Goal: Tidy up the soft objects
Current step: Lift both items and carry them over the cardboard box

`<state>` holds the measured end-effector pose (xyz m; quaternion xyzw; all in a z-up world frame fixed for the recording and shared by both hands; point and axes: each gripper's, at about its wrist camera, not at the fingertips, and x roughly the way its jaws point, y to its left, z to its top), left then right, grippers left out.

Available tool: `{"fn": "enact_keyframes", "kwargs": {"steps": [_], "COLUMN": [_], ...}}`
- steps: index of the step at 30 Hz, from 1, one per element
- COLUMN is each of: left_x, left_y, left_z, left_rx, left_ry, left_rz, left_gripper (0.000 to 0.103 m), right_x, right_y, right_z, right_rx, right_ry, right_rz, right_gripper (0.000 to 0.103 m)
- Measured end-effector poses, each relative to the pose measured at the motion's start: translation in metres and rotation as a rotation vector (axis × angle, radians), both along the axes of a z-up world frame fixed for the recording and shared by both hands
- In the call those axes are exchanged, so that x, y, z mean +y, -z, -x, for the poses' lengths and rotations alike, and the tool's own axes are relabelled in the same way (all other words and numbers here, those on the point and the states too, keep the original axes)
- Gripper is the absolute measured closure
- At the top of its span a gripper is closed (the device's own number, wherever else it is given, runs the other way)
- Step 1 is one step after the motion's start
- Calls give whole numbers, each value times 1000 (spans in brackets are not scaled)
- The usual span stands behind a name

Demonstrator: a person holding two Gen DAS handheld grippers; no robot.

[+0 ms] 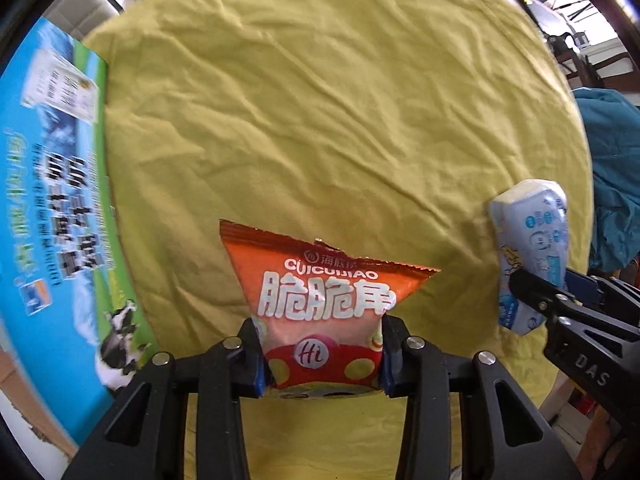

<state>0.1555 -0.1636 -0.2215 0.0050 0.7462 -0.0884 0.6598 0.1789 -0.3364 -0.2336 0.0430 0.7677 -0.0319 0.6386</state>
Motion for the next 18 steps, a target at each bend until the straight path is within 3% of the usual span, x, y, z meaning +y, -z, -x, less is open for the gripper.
{"fn": "enact_keyframes", "kwargs": {"steps": [10,18], "left_x": [4,60], "left_y": [-74,-135], "left_z": [22,18], "left_rx": [-156,-282], "left_ry": [10,-29], "left_rz": [37,85], "left_gripper": [67,67], "right_x": [23,61], "right_y": [-59,-120], "right_z": [8,25], "right_rx": [-107,-200], "right_ry": [6,-14], "right_rz": [-42,-96], "right_gripper": [57,57]}}
